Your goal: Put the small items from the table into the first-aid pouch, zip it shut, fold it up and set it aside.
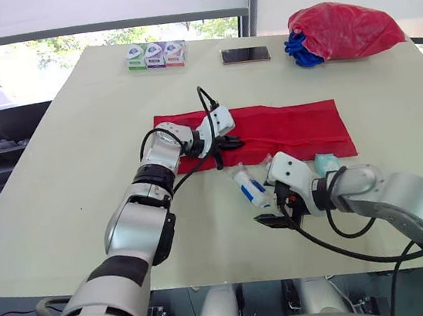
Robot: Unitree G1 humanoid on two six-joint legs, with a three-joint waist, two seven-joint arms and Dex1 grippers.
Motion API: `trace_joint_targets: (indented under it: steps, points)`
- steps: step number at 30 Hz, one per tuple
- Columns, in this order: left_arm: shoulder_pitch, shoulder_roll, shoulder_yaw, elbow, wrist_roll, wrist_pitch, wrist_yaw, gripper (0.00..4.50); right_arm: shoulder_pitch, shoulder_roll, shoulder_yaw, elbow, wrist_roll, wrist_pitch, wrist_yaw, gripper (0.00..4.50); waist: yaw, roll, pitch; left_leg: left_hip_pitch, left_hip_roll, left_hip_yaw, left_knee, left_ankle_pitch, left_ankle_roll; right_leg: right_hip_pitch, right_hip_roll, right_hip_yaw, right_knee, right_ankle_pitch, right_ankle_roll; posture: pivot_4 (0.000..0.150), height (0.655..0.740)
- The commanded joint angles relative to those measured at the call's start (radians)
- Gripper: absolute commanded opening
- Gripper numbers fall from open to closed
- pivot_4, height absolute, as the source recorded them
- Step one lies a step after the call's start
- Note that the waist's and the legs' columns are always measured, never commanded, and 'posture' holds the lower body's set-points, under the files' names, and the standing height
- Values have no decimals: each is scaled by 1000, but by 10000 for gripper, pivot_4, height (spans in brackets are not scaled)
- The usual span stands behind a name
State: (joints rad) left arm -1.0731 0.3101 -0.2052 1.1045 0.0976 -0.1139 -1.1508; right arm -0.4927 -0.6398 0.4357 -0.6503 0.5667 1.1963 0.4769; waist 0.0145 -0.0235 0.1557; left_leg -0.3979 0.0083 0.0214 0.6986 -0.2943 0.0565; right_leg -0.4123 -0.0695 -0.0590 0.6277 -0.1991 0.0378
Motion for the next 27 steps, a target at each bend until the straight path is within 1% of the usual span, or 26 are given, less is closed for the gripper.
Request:
trace_joint_targets:
  steps: [1,9,12,15,17,18,19,21,22,23,24,27]
  points:
    - [-27,6,8,-8,1,-2,-7,400,-39,-12,40,5,-46,-21,24,45000,-1,0,0,0,0,0,0,0,0,0,0,0,0,0,0,1500,7400]
    - [-32,20,7,-3,6,-3,-9,400,-96,-17,154,64,-165,-70,53,45000,-3,0,0,0,0,0,0,0,0,0,0,0,0,0,0,1500,7400]
    - [-27,18,6,-9,4,1,-11,400,-108,19,166,101,-195,-80,46,45000,-2,0,0,0,0,0,0,0,0,0,0,0,0,0,0,1500,7400]
    - [-23,15,5,-12,4,2,-10,0,-108,44,169,125,-224,-87,42,37329,-3,0,0,0,0,0,0,0,0,0,0,0,0,0,0,1500,7400]
    - [-22,16,5,-13,5,1,-10,0,-102,54,170,133,-239,-95,47,27997,-2,0,0,0,0,0,0,0,0,0,1,0,0,0,0,1500,7400]
    - [-21,17,5,-13,5,0,-10,0,-99,59,169,136,-245,-99,50,22350,-2,0,0,0,0,0,0,0,0,0,0,0,0,0,0,1500,7400]
    - [-20,18,5,-13,5,0,-9,0,-94,73,151,138,-242,-96,47,19347,-2,0,0,0,0,0,0,0,0,0,0,0,0,0,0,1500,7400]
    - [-19,20,5,-14,5,0,-8,0,-92,89,127,134,-236,-89,47,7832,-3,0,0,0,0,0,0,0,0,0,0,0,0,0,0,1500,7400]
    - [-18,21,6,-14,5,0,-8,0,-92,97,114,129,-232,-83,47,4123,-3,0,0,0,0,0,0,0,0,0,1,0,0,0,0,1500,7400]
    - [-16,22,6,-14,5,0,-8,0,-91,106,103,125,-227,-76,46,1516,-2,0,0,0,0,0,0,0,0,0,1,0,0,0,0,1500,7400]
    - [-15,22,6,-14,5,0,-7,0,-90,115,91,121,-220,-67,46,344,-2,0,0,0,0,0,0,0,0,0,1,0,0,0,0,1500,7400]
    - [-13,21,5,-13,6,-2,-6,0,-84,142,57,112,-207,-41,40,344,-2,0,0,0,0,0,0,0,0,0,1,0,0,0,0,1500,7400]
